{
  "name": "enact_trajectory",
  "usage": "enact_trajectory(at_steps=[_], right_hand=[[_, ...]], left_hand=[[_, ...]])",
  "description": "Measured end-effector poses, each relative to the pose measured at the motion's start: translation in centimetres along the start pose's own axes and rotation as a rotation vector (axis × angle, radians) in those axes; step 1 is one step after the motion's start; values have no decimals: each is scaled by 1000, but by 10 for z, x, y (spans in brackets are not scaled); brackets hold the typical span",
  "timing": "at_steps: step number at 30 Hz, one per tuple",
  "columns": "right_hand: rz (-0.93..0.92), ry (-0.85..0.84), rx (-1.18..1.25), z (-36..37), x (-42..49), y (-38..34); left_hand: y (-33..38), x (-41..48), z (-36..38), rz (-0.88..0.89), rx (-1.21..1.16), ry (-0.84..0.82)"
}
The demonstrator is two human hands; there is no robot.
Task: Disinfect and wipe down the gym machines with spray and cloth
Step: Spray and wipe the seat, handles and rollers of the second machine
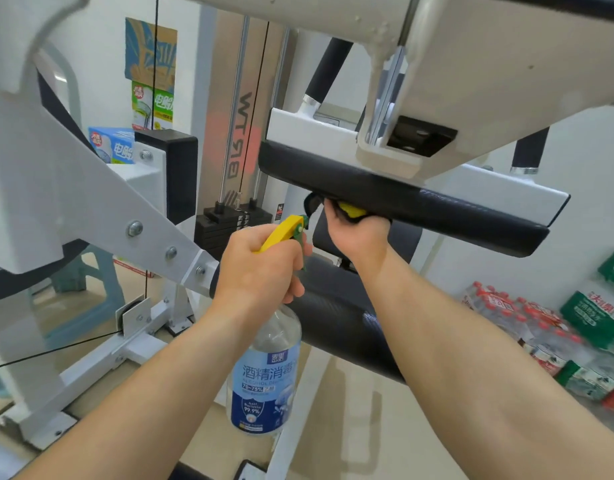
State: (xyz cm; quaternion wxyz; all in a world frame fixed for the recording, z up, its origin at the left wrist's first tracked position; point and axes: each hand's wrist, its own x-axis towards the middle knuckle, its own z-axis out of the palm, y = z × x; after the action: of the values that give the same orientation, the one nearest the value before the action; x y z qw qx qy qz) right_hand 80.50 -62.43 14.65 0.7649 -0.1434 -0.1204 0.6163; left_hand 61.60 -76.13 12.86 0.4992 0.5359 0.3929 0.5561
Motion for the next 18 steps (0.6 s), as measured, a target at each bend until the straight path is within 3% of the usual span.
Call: enact_trajectory(at_steps=[6,18], right_hand=[[-58,23,-15,-6,-19,-15],[-244,193,72,-33,-79,-135]], left_hand=[[-4,-3,-2,-36,31,42],[18,-32,67,-61,-7,-105]])
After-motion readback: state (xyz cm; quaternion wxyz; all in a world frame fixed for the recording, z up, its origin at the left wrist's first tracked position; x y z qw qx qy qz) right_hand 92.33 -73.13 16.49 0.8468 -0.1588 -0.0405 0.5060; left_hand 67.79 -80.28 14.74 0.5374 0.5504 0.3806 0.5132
